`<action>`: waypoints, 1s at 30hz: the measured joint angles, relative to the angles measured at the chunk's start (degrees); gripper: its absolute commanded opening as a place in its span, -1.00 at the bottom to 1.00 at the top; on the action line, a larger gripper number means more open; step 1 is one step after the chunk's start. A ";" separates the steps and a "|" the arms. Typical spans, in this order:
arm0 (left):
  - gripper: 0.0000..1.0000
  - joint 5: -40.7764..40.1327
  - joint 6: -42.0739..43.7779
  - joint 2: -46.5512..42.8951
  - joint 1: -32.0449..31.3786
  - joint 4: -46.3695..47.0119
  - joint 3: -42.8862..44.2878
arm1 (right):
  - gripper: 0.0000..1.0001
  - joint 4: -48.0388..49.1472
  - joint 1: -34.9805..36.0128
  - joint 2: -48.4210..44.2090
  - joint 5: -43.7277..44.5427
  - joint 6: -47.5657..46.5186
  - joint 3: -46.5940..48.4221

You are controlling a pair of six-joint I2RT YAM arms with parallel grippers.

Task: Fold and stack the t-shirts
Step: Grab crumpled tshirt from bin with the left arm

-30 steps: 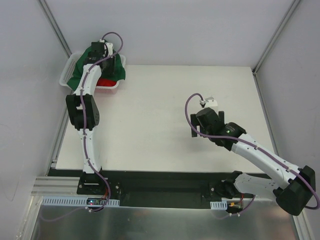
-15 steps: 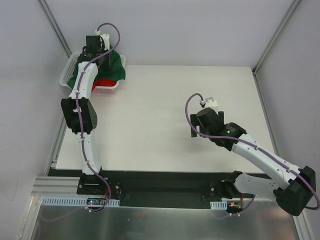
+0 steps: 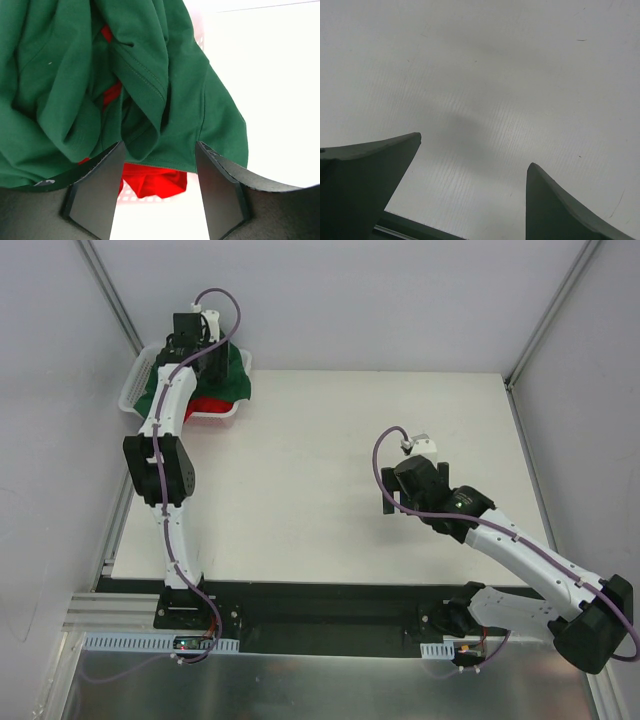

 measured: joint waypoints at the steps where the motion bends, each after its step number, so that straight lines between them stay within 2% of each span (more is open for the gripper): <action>1: 0.13 0.00 0.00 0.35 0.02 0.17 0.00 | 0.93 0.00 0.00 0.00 0.02 -0.02 0.00; 7: 0.06 0.00 -0.02 3.96 0.00 0.31 0.00 | 0.93 0.00 0.00 0.00 0.09 -0.04 0.00; 10: -0.20 -0.07 -0.07 5.35 0.02 0.33 0.00 | 0.93 0.00 0.00 0.00 0.09 -0.04 0.00; 11: -0.37 -0.11 -0.13 5.81 0.00 0.31 0.00 | 0.93 0.00 0.00 0.02 0.09 -0.07 0.00; 13: -0.95 -0.26 -0.22 6.36 0.00 0.31 0.00 | 0.93 0.00 0.00 0.02 0.11 -0.11 0.00; 14: -1.00 -0.44 -0.31 6.51 0.00 0.31 0.00 | 0.93 0.00 0.00 0.02 0.11 -0.13 0.00; 25: -1.00 -1.49 -0.20 6.43 0.00 0.46 0.00 | 0.92 0.02 0.00 0.04 0.07 -0.04 0.00; 30: -1.00 -1.42 -0.17 1.57 0.00 0.04 -2.67 | 0.93 0.04 0.00 0.04 -0.22 0.11 0.00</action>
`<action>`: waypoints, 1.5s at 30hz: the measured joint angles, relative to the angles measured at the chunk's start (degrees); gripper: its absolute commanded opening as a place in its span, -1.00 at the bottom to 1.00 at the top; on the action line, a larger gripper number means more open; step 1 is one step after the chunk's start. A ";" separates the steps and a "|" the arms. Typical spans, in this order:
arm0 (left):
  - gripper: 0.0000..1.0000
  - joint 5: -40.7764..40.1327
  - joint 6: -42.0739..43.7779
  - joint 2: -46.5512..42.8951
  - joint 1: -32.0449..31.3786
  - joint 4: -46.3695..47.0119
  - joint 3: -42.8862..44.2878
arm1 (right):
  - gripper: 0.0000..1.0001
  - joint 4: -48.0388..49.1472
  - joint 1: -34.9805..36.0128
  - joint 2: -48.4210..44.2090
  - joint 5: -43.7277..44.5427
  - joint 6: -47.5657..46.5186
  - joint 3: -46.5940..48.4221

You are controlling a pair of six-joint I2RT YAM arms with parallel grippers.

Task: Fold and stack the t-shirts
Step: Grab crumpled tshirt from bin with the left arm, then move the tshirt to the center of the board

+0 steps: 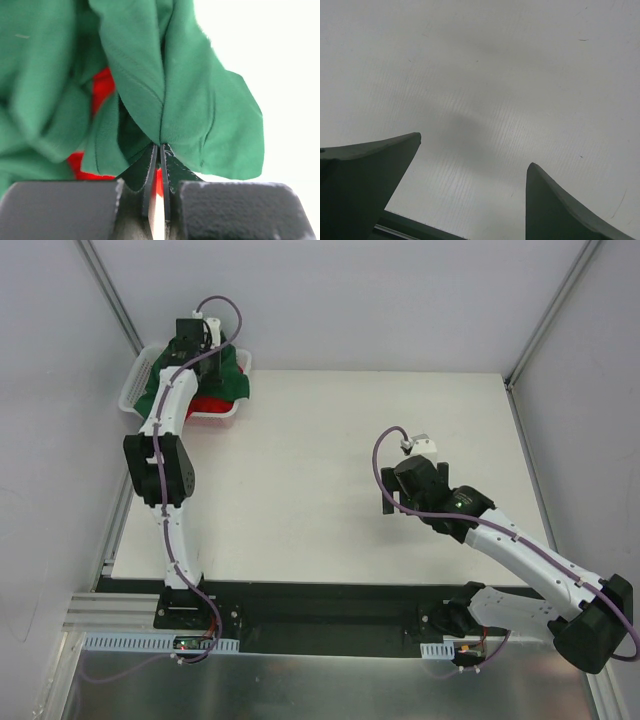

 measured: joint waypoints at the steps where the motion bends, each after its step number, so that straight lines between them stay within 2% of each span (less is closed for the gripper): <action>1: -1.00 0.09 -0.02 -1.38 -0.02 -0.09 -0.39 | 0.93 0.00 0.00 0.00 -0.13 0.07 0.00; 6: -1.00 0.15 -0.24 -12.28 -1.14 -0.98 -1.25 | 0.93 0.39 0.02 -0.04 -1.16 1.03 -0.72; 9: -1.00 -0.68 -0.24 -18.38 -4.61 -1.95 -1.03 | 0.93 0.46 0.09 -0.44 -1.64 1.46 -1.53; 16: -1.00 -0.98 -1.68 -23.52 -23.69 -6.01 -0.04 | 0.93 0.31 0.28 -3.96 -1.60 2.54 -2.47; 23: -1.00 -1.20 -3.17 -20.02 -38.51 -10.54 -0.48 | 0.93 -0.09 0.66 -8.37 0.83 3.87 -2.99; 28: -1.00 -1.40 -3.89 -13.35 -45.79 -10.93 3.06 | 0.93 -1.73 1.29 -16.46 7.69 5.66 -3.78; 35: -1.00 -0.81 -5.11 -5.35 -52.81 -11.69 7.41 | 0.93 -8.35 1.27 -21.31 24.04 3.89 2.67; 40: -1.00 0.39 -5.75 -1.20 -55.65 -11.69 10.49 | 0.93 -9.94 0.22 -21.53 31.56 -0.96 8.22; 41: -0.86 0.50 -5.86 -0.33 -56.17 -11.63 11.26 | 0.93 -10.10 -0.07 -21.55 32.30 -1.99 8.92; 42: -0.49 0.61 -5.90 0.48 -56.52 -11.39 11.87 | 0.93 -10.19 -0.24 -21.59 32.85 -2.67 9.35; 44: 0.50 0.85 -5.86 1.66 -57.05 -10.71 12.26 | 0.93 -10.38 -0.50 -21.90 33.48 -4.07 10.03; 45: 0.87 0.87 -5.77 2.10 -57.40 -10.43 12.28 | 0.92 -10.45 -0.50 -22.14 33.53 -4.50 10.12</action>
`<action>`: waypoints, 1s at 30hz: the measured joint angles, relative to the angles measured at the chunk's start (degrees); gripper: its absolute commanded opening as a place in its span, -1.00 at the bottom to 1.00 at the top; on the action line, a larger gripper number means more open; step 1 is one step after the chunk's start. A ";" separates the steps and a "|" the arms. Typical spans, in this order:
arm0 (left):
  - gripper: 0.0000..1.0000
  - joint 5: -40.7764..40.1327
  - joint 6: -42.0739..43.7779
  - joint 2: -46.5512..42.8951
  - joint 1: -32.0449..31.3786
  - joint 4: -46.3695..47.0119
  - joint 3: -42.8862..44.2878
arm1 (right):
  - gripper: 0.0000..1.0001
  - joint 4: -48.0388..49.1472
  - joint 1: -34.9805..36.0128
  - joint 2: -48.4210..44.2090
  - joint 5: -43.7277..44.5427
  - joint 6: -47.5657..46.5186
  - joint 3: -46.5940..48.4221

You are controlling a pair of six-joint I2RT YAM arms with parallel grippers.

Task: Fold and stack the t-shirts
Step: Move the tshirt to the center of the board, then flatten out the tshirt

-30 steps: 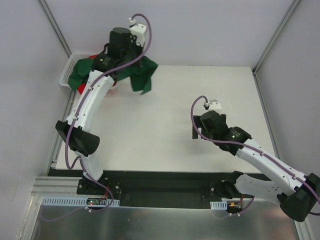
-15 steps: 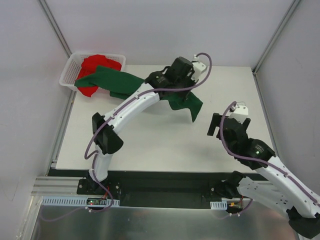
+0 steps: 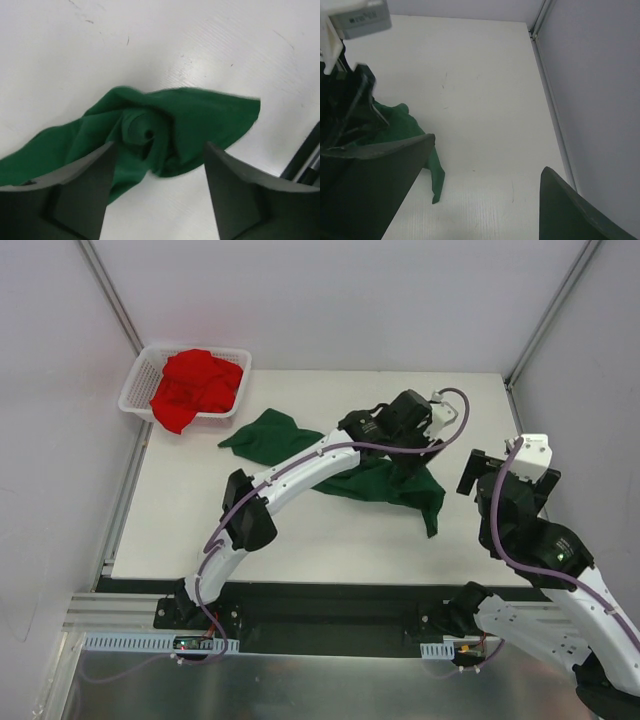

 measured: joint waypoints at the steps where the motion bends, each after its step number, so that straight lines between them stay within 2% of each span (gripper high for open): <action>1: 0.99 -0.37 -0.20 0.44 -0.15 0.24 0.00 | 0.93 -0.24 0.00 -0.26 -0.02 -0.50 0.02; 6: 0.98 -3.45 -0.28 0.46 -0.31 1.84 -1.60 | 0.93 -1.88 -0.13 -0.17 -1.01 -1.03 0.02; 10: 0.99 -4.02 -0.81 -1.95 2.01 3.45 -7.50 | 0.93 -2.45 -0.17 0.81 -3.69 -0.74 -0.90; 15: 0.99 -3.98 -2.99 -12.22 12.70 6.38 -22.82 | 0.93 -1.99 -0.22 3.80 -9.09 -0.20 -4.85; 19: 0.98 -5.35 -4.46 -23.21 25.22 8.90 -33.79 | 0.93 -0.39 -0.33 10.27 -14.60 1.44 -7.54; 22: 0.99 -6.95 -4.90 -31.26 30.99 10.27 -39.91 | 0.93 1.81 -0.37 15.12 -18.75 2.49 -9.14; 25: 0.99 -6.86 -4.92 -36.33 30.95 11.04 -42.97 | 0.93 3.58 -0.79 19.61 -22.08 3.61 -9.33; 30: 0.99 -5.03 -4.92 -36.68 29.29 12.37 -45.33 | 0.93 5.31 -1.22 26.14 -25.53 4.96 -9.03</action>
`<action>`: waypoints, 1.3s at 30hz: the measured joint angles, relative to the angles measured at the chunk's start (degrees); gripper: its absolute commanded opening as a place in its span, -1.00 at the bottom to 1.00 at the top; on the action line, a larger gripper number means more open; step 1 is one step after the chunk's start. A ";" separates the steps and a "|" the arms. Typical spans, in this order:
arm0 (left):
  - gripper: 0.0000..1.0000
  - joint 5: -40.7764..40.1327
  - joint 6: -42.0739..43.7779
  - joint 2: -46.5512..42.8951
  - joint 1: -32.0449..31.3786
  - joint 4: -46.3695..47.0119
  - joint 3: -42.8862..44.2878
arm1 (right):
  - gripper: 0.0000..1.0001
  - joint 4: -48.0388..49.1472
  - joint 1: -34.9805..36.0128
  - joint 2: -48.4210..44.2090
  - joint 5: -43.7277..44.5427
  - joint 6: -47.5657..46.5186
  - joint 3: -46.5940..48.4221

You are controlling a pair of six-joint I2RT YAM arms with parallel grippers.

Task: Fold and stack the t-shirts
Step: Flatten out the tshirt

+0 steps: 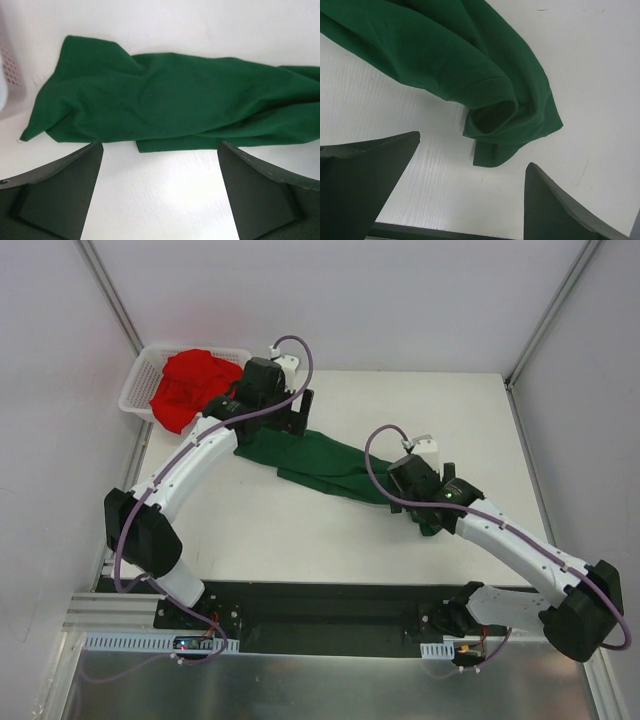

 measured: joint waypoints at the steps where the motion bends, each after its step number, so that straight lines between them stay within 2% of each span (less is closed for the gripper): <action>1: 0.99 0.11 0.02 0.50 -0.04 -0.02 -0.46 | 0.93 0.20 -0.07 1.01 -0.50 0.17 0.11; 18: 0.99 0.74 -0.37 10.21 0.07 -0.07 -0.94 | 0.93 1.09 -6.80 11.91 -4.98 0.79 3.89; 30: 0.99 1.09 -0.98 10.36 0.07 -0.07 -0.96 | 0.97 10.51 -11.78 12.04 -17.53 0.81 0.72; 35: 0.98 1.09 -1.03 10.36 0.07 0.04 -1.46 | 0.91 13.75 -14.05 12.04 -21.84 1.01 -0.79; 39: 0.99 1.09 -1.49 10.47 0.07 0.07 -2.45 | 0.75 14.69 -15.50 12.09 -24.59 1.40 -2.01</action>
